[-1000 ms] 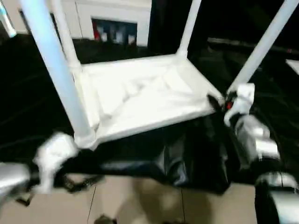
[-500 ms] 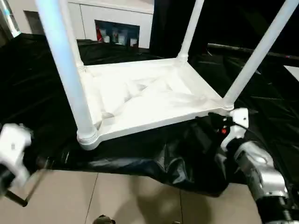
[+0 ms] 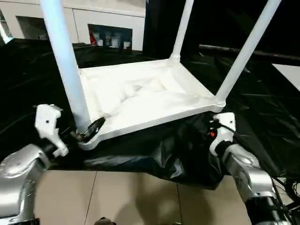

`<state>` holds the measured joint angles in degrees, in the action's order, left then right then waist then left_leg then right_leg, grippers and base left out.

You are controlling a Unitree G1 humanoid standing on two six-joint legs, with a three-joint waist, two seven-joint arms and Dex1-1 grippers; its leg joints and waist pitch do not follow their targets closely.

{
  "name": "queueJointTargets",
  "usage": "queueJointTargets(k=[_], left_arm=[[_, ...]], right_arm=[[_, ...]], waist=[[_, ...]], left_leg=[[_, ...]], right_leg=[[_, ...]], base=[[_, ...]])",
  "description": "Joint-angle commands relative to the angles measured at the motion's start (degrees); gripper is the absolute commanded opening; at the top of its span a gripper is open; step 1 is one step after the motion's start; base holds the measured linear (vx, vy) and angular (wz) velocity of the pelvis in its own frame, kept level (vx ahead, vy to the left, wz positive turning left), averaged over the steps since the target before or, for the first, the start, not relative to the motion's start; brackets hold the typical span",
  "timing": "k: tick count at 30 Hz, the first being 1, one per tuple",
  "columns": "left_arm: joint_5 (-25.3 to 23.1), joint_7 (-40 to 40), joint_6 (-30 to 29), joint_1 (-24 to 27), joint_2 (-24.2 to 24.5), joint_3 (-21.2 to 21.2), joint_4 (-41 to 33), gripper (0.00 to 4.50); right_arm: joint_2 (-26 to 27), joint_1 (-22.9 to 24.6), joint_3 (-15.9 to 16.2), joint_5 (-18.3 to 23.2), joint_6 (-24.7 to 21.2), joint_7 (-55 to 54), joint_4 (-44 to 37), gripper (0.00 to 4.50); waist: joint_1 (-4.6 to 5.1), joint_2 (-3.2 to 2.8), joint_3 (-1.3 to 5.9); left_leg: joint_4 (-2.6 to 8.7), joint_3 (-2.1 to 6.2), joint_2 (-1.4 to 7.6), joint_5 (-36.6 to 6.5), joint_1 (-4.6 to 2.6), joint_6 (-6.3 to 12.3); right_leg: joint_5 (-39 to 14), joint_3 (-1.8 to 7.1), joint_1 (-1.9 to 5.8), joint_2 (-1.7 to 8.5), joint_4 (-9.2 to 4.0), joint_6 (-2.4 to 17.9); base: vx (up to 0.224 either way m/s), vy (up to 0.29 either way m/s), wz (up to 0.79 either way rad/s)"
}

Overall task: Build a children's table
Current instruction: Rotate table base

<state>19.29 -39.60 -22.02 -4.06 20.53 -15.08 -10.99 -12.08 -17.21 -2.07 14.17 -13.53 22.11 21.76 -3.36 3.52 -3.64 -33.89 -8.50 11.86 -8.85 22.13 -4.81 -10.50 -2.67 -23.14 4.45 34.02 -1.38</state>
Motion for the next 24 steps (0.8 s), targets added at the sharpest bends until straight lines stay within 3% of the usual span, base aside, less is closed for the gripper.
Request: queueJointTargets(k=[1,3,5,7,8,9,11,12,14,15,16,17,18,19,20,21,22,23,24], left_arm=[[3.26,-0.66,-1.48,-2.11,-1.45,3.95,-2.13,4.5],[6.1,-2.05,-2.94,-3.1,-2.56,5.39,-3.0,4.5],[8.26,-3.73,-4.38,-3.8,-2.94,6.8,-3.77,4.5],[12.68,-7.81,-7.93,-4.93,-2.82,9.67,-5.9,4.5],[14.87,-10.1,-10.38,-5.29,-2.21,10.92,-6.98,4.5],[15.87,-11.21,-11.72,-5.47,-1.88,11.5,-7.53,4.5],[17.16,-12.98,-14.32,-6.59,-1.42,13.37,-8.75,4.5],[17.44,-12.99,-14.75,-7.12,-1.28,14.12,-8.94,4.5],[16.65,-12.51,-14.52,-8.2,-1.79,15.3,-8.38,4.5],[14.47,-11.13,-13.32,-10.45,-3.2,17.39,-6.39,4.5],[13.84,-10.62,-13.03,-11.2,-3.6,18.06,-5.79,4.5],[13.41,-10.31,-12.81,-11.69,-3.96,18.34,-5.24,4.5],[12.3,-9.56,-12.19,-12.97,-4.86,19.12,-3.82,4.5],[11.1,-9.02,-11.43,-14.59,-5.79,20.28,-2.26,4.5],[10.5,-8.91,-11.06,-15.59,-6.34,21.05,-1.39,4.5],[10.07,-8.89,-10.87,-16.6,-6.86,21.89,-0.72,4.5],[10.03,-8.91,-10.91,-16.9,-6.96,22.16,-0.59,4.5],[9.86,-8.73,-10.63,-18.05,-7.8,22.67,0.12,4.5],[9.55,-8.38,-10.08,-19.69,-8.92,23.27,1.19,4.5]], right_arm=[[-0.01,-1.64,0.76,-1.42,-0.49,-0.74,2.86,3.62],[0.29,-3.22,0.92,-2.22,0.04,-1.69,5.47,3.62],[0.76,-4.87,0.72,-2.19,0.36,-1.71,7.82,3.62],[1.36,-8.57,0.72,-2.94,1.75,-1.57,13.37,3.62],[1.52,-10.38,0.87,-3.42,2.4,-1.4,16.16,3.62],[1.61,-11.3,0.92,-3.65,2.74,-1.28,17.63,3.62],[1.7,-13.65,1.45,-4.53,3.46,-0.83,21.37,3.62],[1.7,-14.4,1.66,-4.88,3.81,-0.67,22.57,3.62],[1.89,-15.21,1.85,-5.05,3.91,-0.47,23.65,3.62],[2.33,-16.48,2.29,-5.31,4.37,-0.25,25.18,3.62],[2.49,-17.11,2.33,-5.42,4.84,-0.09,26.19,3.62],[2.62,-17.35,2.36,-5.45,4.93,-0.03,26.5,3.62],[2.98,-18.04,2.42,-5.56,5.25,0.13,27.42,3.62],[3.52,-18.94,2.47,-5.75,5.73,0.42,28.72,3.62],[3.93,-19.4,2.56,-5.82,5.9,0.65,29.32,3.62],[4.39,-19.85,2.64,-5.91,6.16,0.93,29.98,3.62],[4.55,-20.06,2.64,-5.98,6.34,1.05,30.36,3.62],[5.11,-20.45,2.72,-6.04,6.64,1.29,31.04,3.62],[5.95,-20.94,2.88,-6.13,6.96,1.55,31.81,3.62]], waist=[[0.33,-1.68,2.91],[0.39,-1.8,2.58],[0.53,-2.12,2.69],[0.82,-2.17,2.65],[0.95,-1.88,2.59],[0.88,-2.12,2.58],[1.02,-1.74,2.33],[1.38,-1.66,2.02],[1.88,-2.19,1.77],[0.26,-3.5,1.57],[-4.7,-4.29,1.6],[-3.45,-1.6,2.33],[-3.11,2.69,1.53],[-2.0,2.04,1.28],[-2.57,1.35,1.49],[-2.81,0.16,1.8],[-1.82,-0.99,3.85],[-1.16,-1.43,3.24],[-0.74,-1.24,3.0]], left_leg=[[4.97,0.47,0.46,-37.52,-2.83,-4.26],[4.99,0.47,0.42,-39.25,-3.14,-4.11],[5.49,0.64,0.71,-41.1,-3.29,-4.05],[6.48,0.76,0.99,-42.02,-2.24,-4.21],[6.45,0.7,1.03,-42.53,-2.28,-4.32],[6.32,0.5,0.94,-43.29,-2.58,-4.52],[5.63,0.13,0.59,-42.64,-3.28,-4.29],[5.32,0.16,0.29,-41.44,-3.3,-4.11],[6.66,0.36,0.95,-43.72,-2.47,-4.17],[12.34,-0.77,3.32,-49.14,2.57,-4.35],[13.96,-5.76,3.1,-50.08,4.7,-3.78],[12.07,-5.67,3.41,-44.59,2.2,-1.1],[-4.35,-3.98,0.0,-25.23,-6.61,-2.05],[-6.6,-0.87,0.15,-10.72,-2.0,-0.41],[-5.11,0.12,-0.15,-9.55,-0.22,-0.94],[0.09,0.36,0.71,-15.53,-1.16,-3.56],[2.35,0.03,0.93,-17.91,-3.67,-3.89],[3.01,0.0,0.95,-16.66,-2.49,-3.79],[3.58,-0.38,0.86,-16.5,-1.76,-3.16]], right_leg=[[-31.49,0.19,0.07,2.01,-6.08,5.27],[-32.27,-0.2,-0.08,1.91,-6.44,5.37],[-30.86,-0.83,0.6,1.69,-6.4,5.19],[-28.89,-1.28,1.82,1.87,-5.47,5.53],[-29.55,-1.54,1.75,2.04,-5.5,5.42],[-31.16,-1.67,1.53,2.22,-5.57,5.4],[-34.18,-1.86,0.75,2.42,-6.69,4.9],[-37.91,-2.78,0.97,2.41,-7.74,3.26],[-37.36,-4.3,2.33,1.74,-7.16,2.57],[-26.83,-4.19,7.1,0.17,3.41,4.41],[-14.42,-3.74,6.47,-1.19,9.34,5.34],[-17.37,-0.2,5.56,-0.44,9.32,3.79],[-60.05,3.11,-5.96,5.45,-8.37,-3.21],[-71.2,7.11,-2.48,9.44,-8.65,-2.2],[-67.21,6.88,0.12,9.24,-7.02,-1.63],[-51.9,4.07,0.24,5.87,-4.08,0.21],[-25.03,2.18,-0.28,2.02,-0.9,5.72],[-14.39,1.72,0.47,1.33,-0.33,8.72],[-9.7,1.44,1.47,1.05,-0.75,10.4]], base=[[0.0,0.0,0.0],[0.0,0.0,0.0],[0.0,0.0,0.0],[0.0,0.0,0.0],[0.0,0.0,0.0],[0.0,0.0,0.0],[0.0,0.0,0.0],[0.0,0.0,0.0],[-0.032,-0.006,-0.06],[-0.113,-0.045,0.05],[-0.113,-0.045,0.05],[-0.022,-0.16,0.2],[0.006,-0.168,0.03],[0.006,-0.168,0.03],[-0.004,-0.059,-0.2],[0.0,0.0,0.0],[0.0,0.0,0.0],[-0.093,-0.015,0.08],[-0.082,0.022,-0.13]])
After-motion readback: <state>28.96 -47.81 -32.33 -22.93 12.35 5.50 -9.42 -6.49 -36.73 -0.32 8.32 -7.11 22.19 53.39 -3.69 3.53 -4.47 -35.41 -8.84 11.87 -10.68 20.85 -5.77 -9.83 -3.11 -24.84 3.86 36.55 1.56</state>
